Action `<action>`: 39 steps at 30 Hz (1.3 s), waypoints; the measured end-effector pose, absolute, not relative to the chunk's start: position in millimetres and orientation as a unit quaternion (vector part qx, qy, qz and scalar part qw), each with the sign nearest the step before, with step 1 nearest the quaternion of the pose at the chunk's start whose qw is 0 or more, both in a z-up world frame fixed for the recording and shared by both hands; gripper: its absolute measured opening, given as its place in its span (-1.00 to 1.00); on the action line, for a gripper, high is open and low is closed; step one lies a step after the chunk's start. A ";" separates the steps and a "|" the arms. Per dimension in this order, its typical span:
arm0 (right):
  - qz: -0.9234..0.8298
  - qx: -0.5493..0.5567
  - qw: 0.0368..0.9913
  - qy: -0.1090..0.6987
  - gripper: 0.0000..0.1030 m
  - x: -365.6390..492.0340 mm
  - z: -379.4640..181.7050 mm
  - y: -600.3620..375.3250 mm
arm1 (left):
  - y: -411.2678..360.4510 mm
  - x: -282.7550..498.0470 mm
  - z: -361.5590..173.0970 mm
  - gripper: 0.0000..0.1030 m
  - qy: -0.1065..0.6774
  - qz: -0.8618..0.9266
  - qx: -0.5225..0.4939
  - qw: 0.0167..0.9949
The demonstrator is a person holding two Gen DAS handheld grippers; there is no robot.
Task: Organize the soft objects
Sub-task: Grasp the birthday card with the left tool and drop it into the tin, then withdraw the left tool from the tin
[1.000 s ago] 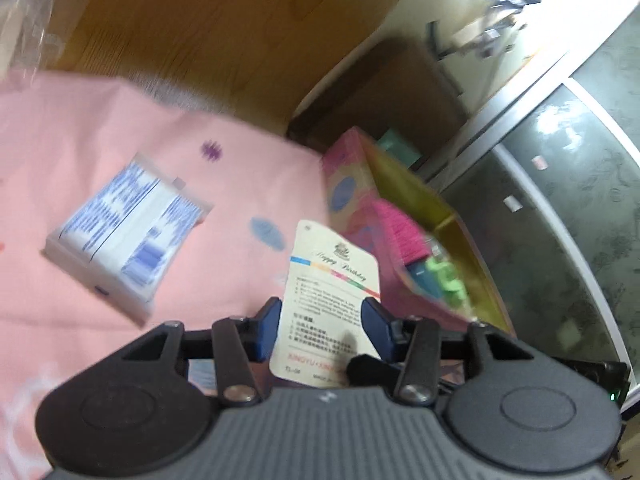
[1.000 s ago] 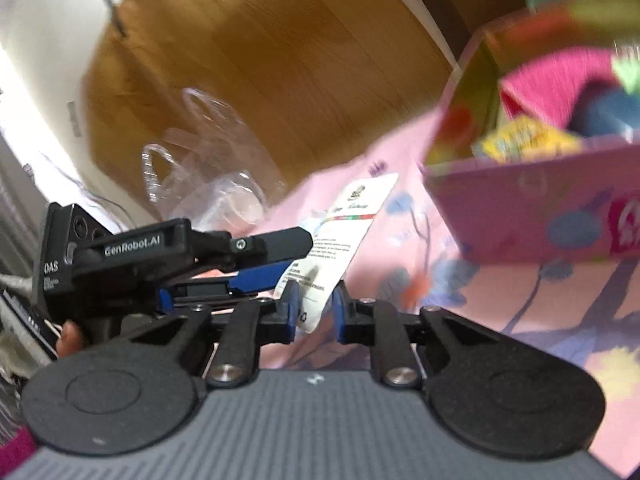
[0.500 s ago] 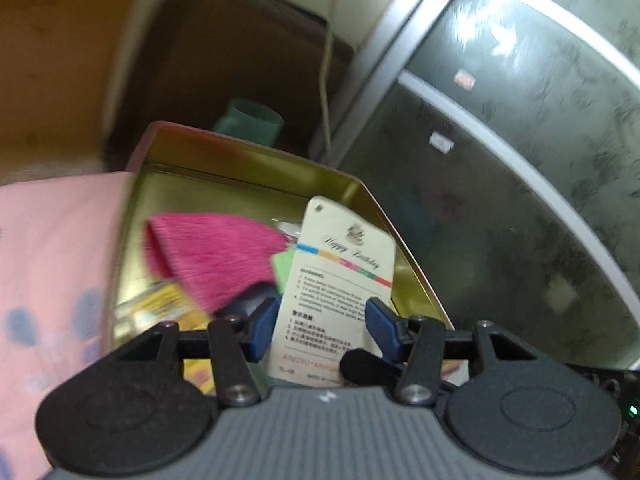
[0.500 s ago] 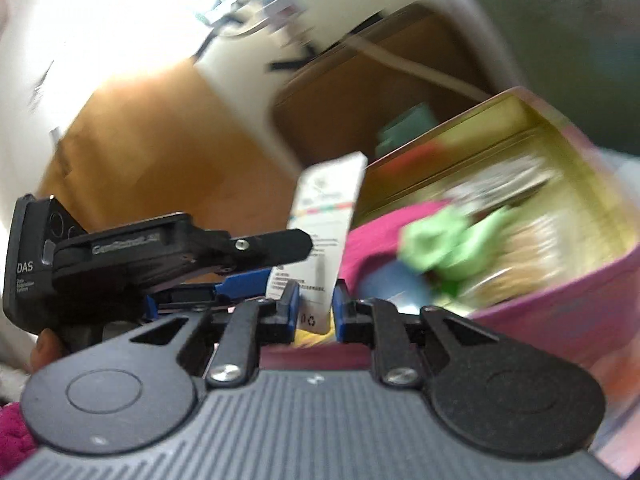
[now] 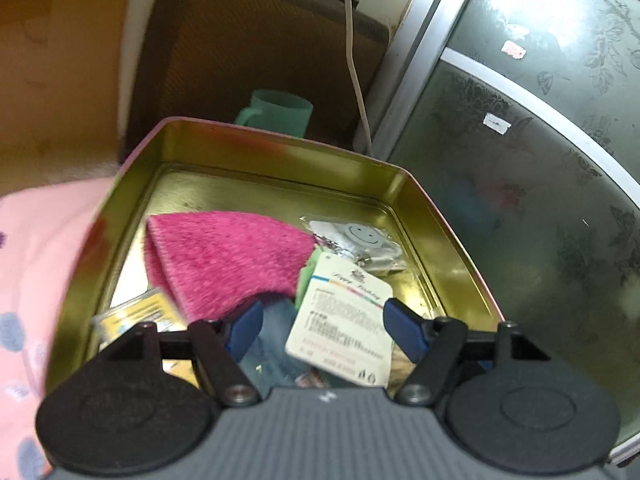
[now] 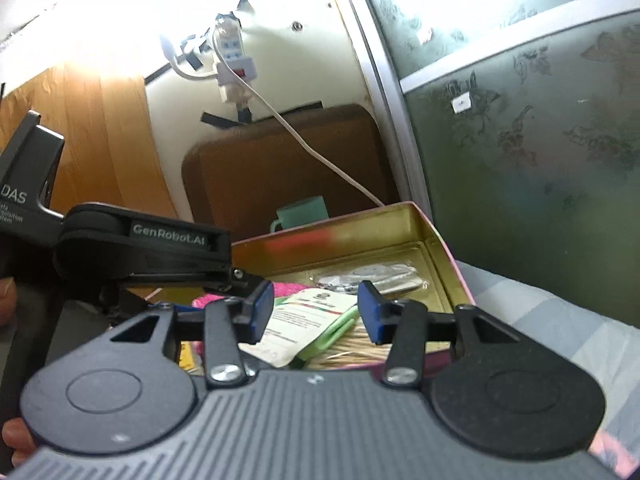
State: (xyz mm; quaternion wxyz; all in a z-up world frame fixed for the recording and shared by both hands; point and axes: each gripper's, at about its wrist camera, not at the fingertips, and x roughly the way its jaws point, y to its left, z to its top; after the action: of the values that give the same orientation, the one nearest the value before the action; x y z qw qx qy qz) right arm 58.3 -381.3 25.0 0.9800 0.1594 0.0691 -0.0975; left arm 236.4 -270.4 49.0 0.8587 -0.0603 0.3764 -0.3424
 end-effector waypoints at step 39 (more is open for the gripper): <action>0.091 0.068 0.965 0.237 0.10 54.0 15.3 -177.7 | 15.3 133.0 -4.3 0.81 0.328 -0.058 0.077 0.940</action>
State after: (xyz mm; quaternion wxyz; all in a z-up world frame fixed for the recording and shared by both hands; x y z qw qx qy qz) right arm 54.0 -177.7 15.3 0.9649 0.0677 0.2368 0.0910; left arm 133.0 15.3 -4.3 0.9398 0.0770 0.3278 -0.0576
